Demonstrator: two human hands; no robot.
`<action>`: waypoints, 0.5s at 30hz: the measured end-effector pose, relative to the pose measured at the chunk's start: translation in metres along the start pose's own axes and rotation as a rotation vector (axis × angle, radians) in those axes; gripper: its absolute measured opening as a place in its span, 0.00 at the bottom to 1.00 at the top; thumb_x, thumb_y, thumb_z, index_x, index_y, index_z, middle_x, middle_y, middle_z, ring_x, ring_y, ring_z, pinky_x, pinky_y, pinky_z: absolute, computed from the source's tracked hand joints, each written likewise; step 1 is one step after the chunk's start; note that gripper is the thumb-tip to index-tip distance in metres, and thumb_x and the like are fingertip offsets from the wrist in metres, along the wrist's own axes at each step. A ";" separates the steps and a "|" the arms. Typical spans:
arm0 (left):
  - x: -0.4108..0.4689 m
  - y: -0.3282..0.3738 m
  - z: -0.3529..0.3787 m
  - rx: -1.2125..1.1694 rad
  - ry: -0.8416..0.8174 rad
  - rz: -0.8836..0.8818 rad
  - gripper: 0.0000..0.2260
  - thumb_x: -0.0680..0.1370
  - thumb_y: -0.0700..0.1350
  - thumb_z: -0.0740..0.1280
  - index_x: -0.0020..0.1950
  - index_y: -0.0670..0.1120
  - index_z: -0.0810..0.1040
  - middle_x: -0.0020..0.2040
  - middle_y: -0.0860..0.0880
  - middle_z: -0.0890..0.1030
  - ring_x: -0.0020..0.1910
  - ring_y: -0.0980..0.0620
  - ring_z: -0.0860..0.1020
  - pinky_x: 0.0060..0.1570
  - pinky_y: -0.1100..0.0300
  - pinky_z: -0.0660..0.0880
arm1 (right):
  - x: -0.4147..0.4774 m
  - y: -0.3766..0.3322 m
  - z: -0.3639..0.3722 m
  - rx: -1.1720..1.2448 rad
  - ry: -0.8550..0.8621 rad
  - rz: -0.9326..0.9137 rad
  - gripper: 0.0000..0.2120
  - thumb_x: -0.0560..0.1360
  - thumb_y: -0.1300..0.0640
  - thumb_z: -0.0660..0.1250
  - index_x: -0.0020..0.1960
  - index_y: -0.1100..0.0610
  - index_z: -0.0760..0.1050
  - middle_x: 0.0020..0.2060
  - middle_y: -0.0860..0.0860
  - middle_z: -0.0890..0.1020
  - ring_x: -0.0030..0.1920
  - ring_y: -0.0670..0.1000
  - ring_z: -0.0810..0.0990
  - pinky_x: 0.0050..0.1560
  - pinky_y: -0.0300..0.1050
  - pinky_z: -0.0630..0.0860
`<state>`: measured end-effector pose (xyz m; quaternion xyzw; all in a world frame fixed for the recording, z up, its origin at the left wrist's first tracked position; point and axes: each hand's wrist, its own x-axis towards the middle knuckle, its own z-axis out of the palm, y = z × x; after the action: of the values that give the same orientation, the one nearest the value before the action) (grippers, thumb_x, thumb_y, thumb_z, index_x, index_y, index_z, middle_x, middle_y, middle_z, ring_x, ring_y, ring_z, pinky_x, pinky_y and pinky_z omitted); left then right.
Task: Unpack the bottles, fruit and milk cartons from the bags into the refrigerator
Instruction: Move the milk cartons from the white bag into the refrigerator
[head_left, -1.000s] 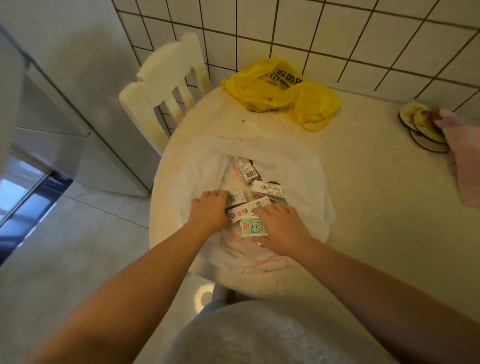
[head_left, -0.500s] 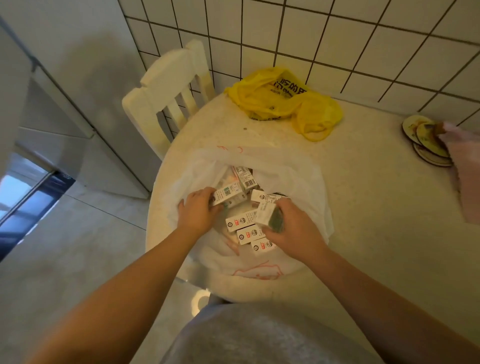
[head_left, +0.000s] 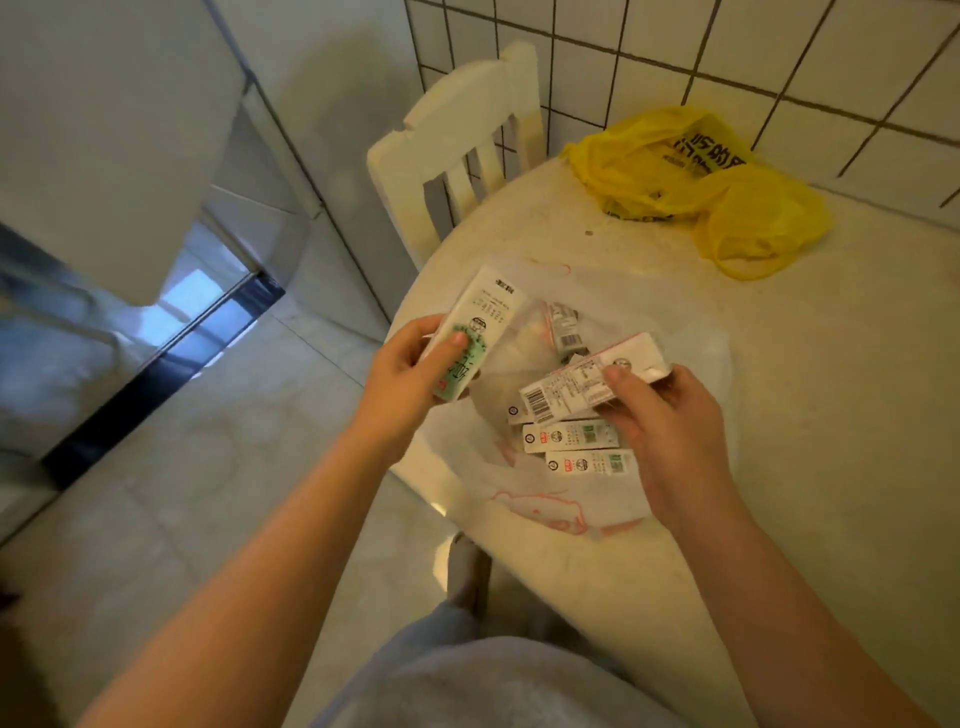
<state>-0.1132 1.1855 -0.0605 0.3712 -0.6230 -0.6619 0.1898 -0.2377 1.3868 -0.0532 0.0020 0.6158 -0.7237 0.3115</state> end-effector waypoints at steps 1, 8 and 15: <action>-0.009 0.001 -0.009 0.023 0.022 0.008 0.08 0.80 0.47 0.69 0.59 0.50 0.81 0.52 0.49 0.85 0.50 0.44 0.85 0.47 0.48 0.83 | -0.002 0.003 0.006 0.059 -0.026 0.044 0.14 0.75 0.61 0.72 0.59 0.63 0.76 0.50 0.57 0.86 0.51 0.55 0.86 0.49 0.49 0.82; -0.061 -0.019 -0.093 0.061 0.274 -0.034 0.14 0.75 0.46 0.74 0.60 0.48 0.79 0.51 0.46 0.85 0.49 0.49 0.85 0.48 0.49 0.83 | -0.025 0.020 0.059 0.304 -0.200 0.341 0.24 0.72 0.50 0.72 0.65 0.56 0.75 0.56 0.58 0.84 0.53 0.56 0.85 0.42 0.48 0.82; -0.097 -0.045 -0.199 -0.093 0.413 -0.068 0.16 0.75 0.43 0.74 0.60 0.42 0.75 0.51 0.43 0.85 0.51 0.46 0.85 0.52 0.48 0.82 | -0.064 0.058 0.152 -0.039 -0.324 0.461 0.29 0.74 0.31 0.62 0.55 0.56 0.81 0.28 0.53 0.73 0.28 0.51 0.78 0.30 0.45 0.77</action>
<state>0.1042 1.1257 -0.0689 0.5106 -0.5266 -0.6060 0.3079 -0.1021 1.2767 -0.0437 0.0205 0.5549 -0.6127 0.5624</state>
